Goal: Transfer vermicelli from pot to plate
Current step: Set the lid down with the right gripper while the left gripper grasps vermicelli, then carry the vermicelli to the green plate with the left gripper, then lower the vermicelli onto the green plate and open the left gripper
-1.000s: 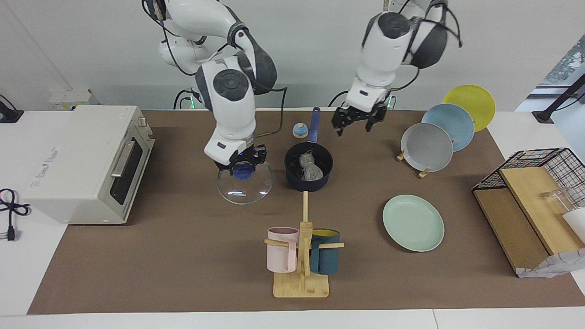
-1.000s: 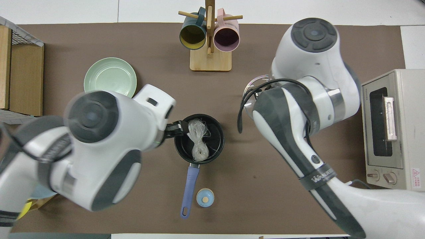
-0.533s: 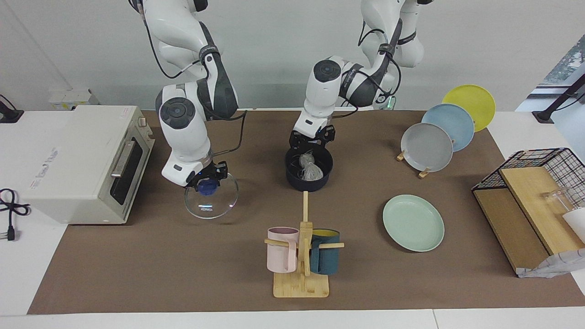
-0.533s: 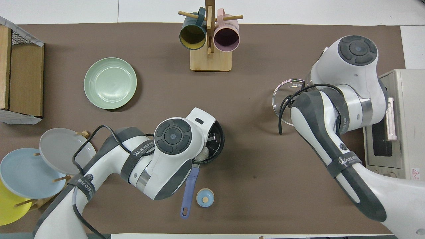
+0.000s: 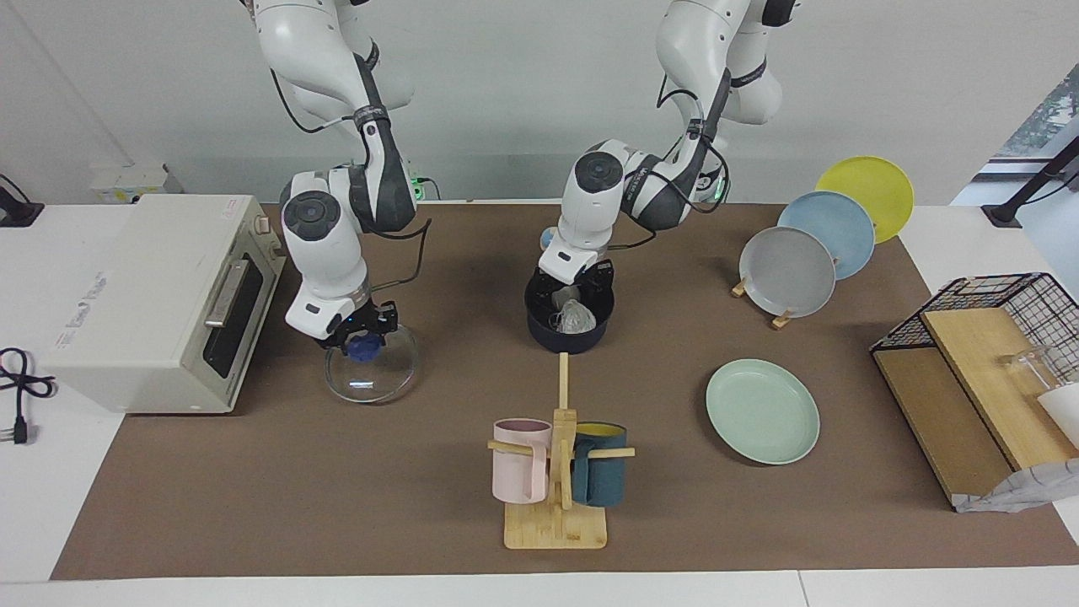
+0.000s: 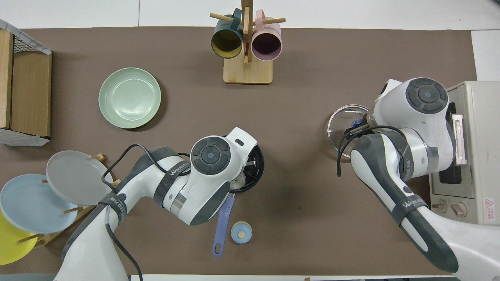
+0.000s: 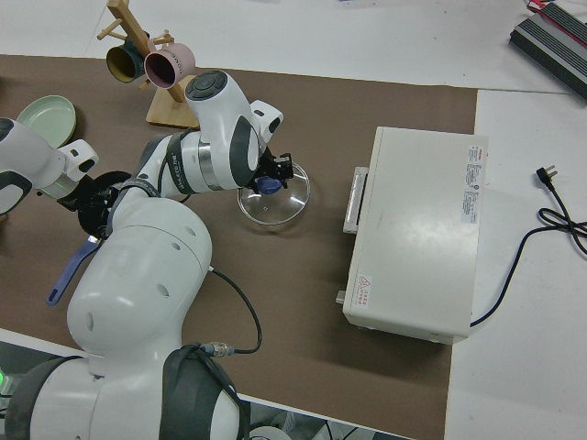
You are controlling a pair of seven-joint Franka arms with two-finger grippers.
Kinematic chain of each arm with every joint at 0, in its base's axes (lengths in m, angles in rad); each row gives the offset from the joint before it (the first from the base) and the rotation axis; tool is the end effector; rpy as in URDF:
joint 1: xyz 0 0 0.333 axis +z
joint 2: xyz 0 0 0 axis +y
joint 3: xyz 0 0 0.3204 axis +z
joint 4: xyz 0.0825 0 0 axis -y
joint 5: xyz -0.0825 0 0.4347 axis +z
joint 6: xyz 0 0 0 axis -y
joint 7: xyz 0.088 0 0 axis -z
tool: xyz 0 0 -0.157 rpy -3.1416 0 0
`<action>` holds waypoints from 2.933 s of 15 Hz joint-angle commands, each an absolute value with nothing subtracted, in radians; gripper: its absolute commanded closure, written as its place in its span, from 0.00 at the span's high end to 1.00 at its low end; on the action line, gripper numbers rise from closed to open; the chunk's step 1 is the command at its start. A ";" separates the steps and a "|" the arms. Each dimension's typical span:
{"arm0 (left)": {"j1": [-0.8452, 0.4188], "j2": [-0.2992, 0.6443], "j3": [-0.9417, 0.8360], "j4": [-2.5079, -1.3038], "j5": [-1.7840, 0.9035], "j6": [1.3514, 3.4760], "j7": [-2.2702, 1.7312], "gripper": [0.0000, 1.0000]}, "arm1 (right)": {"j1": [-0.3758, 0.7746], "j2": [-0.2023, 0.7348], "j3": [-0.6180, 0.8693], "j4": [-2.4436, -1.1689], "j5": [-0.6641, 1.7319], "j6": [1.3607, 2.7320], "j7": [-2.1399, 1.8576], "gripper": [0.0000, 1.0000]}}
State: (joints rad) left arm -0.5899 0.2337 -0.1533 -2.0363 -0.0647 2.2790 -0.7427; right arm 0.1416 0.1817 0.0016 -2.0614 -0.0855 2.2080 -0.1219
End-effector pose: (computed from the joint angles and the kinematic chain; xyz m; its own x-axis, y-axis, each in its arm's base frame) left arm 0.4610 -0.4294 0.2547 0.9978 0.0438 -0.0507 0.0473 -0.9965 0.0687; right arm 0.6078 0.0813 0.2673 0.9496 0.3103 -0.0446 0.3126 -0.9479 0.0616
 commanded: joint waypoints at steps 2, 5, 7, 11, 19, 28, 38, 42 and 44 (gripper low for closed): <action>-0.600 0.245 -0.141 -2.049 -0.051 2.319 -0.698 0.50 | 0.127 0.149 0.014 -2.131 -0.100 2.279 -0.132 0.53; -0.595 0.244 -0.141 -2.039 -0.051 2.309 -0.678 0.00 | 0.127 0.155 0.014 -2.129 -0.100 2.280 -0.135 0.72; -0.584 0.232 -0.141 -2.030 -0.052 2.290 -0.677 0.00 | 0.124 0.156 0.014 -2.114 -0.098 2.264 -0.132 1.00; -0.537 0.172 -0.143 -1.927 -0.063 2.096 -0.667 0.00 | 0.129 0.147 0.014 -1.972 -0.087 2.076 -0.130 1.00; -0.209 0.158 -0.133 -1.574 -0.158 1.689 -0.433 0.00 | 0.124 0.039 0.005 -1.717 -0.081 1.642 -0.120 1.00; 0.031 0.365 -0.132 -1.621 -0.144 2.000 -0.100 0.00 | 0.058 -0.052 0.003 -1.726 -0.021 1.534 -0.051 1.00; 0.025 0.453 -0.130 -1.692 -0.107 2.210 0.047 0.00 | 0.028 0.011 0.015 -1.629 -0.018 1.485 -0.026 1.00; 0.025 0.453 -0.132 -1.694 -0.107 2.215 0.066 0.99 | 0.026 0.009 0.009 -1.621 -0.023 1.485 -0.026 1.00; 0.025 0.434 -0.130 -1.686 -0.109 2.192 0.058 1.00 | 0.023 0.009 0.005 -1.615 -0.025 1.483 -0.026 1.00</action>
State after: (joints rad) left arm 0.0212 0.4613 -0.1292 -1.6780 -0.1238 2.1921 0.0540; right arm 0.0371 0.0010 0.0026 -1.6419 -0.0364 1.5032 -0.0390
